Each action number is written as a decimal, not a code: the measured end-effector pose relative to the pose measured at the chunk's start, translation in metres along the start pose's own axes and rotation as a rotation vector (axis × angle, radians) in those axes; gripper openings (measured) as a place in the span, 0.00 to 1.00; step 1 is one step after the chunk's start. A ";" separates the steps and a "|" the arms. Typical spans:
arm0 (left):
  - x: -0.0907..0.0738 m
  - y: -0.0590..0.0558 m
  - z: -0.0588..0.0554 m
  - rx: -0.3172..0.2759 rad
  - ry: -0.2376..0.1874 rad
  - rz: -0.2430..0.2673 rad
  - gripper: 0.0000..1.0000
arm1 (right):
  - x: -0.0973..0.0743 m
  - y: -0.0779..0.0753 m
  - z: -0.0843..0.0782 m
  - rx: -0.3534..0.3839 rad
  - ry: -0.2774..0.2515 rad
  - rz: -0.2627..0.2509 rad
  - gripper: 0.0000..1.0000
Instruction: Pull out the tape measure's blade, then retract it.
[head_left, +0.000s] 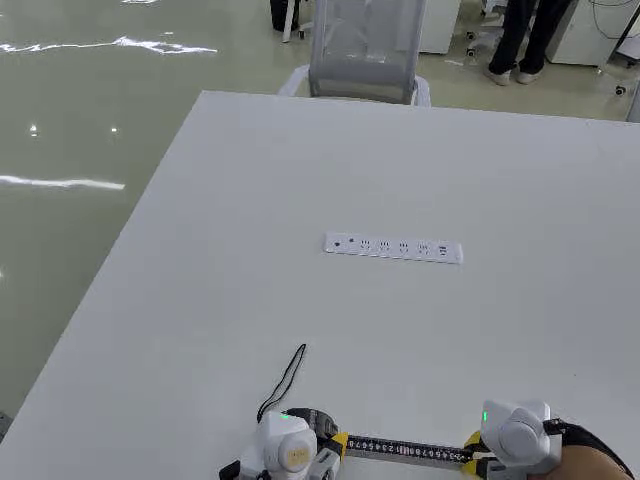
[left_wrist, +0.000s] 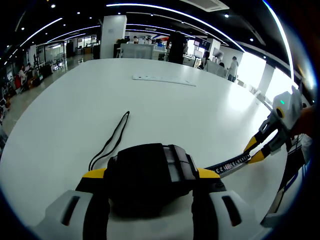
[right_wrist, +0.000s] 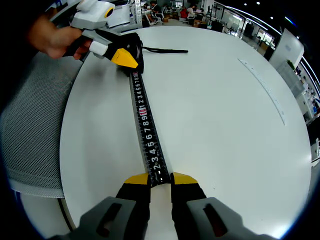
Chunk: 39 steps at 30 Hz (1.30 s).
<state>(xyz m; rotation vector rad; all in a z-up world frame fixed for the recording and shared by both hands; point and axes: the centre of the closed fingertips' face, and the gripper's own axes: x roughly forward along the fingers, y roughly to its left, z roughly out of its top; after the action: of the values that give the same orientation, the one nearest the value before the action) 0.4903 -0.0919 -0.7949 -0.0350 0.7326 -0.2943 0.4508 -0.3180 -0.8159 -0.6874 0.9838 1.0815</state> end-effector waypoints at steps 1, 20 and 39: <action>0.000 0.000 0.000 0.000 0.000 0.000 0.64 | 0.000 0.000 0.000 -0.001 0.000 0.000 0.14; 0.000 0.001 0.000 -0.004 0.000 0.001 0.65 | 0.006 0.000 0.010 -0.001 -0.007 0.006 0.14; 0.000 0.001 -0.001 -0.001 -0.001 -0.002 0.65 | 0.010 0.003 0.021 -0.008 -0.006 0.009 0.14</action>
<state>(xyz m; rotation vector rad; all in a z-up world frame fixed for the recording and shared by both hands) 0.4897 -0.0912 -0.7955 -0.0371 0.7317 -0.2957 0.4557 -0.2955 -0.8162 -0.6867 0.9792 1.0957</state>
